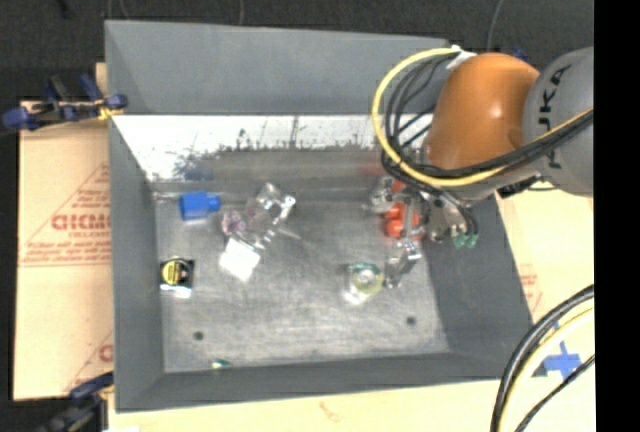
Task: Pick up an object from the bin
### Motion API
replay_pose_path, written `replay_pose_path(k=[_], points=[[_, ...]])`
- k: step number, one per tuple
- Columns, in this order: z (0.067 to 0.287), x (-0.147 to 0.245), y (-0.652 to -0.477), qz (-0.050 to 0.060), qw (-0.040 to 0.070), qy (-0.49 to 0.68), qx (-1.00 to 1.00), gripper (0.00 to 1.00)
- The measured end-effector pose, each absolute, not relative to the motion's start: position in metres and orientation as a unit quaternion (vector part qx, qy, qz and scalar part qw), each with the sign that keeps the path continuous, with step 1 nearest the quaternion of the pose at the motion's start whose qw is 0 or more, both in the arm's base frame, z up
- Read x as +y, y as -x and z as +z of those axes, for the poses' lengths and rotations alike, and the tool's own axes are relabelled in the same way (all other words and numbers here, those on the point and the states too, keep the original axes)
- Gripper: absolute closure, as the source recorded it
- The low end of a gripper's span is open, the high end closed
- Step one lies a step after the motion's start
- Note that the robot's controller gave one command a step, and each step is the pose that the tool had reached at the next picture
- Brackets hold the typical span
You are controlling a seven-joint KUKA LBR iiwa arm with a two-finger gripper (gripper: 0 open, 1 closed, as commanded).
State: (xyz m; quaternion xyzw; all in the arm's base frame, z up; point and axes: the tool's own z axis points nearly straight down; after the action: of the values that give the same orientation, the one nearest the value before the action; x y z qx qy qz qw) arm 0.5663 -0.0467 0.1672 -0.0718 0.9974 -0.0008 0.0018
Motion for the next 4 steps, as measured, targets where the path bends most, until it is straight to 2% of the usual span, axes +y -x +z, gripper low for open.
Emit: replay_pose_path(k=[1,2,3,4], points=[[0.167,-0.047,-0.566,-0.001,0.002,0.072,0.997,1.00],[0.167,-0.047,-0.566,-0.001,0.002,0.072,0.997,0.00],[0.079,-0.045,-0.542,0.000,-0.002,0.103,0.995,0.00],[0.083,-0.045,-0.544,-0.001,0.002,0.103,0.995,1.00]])
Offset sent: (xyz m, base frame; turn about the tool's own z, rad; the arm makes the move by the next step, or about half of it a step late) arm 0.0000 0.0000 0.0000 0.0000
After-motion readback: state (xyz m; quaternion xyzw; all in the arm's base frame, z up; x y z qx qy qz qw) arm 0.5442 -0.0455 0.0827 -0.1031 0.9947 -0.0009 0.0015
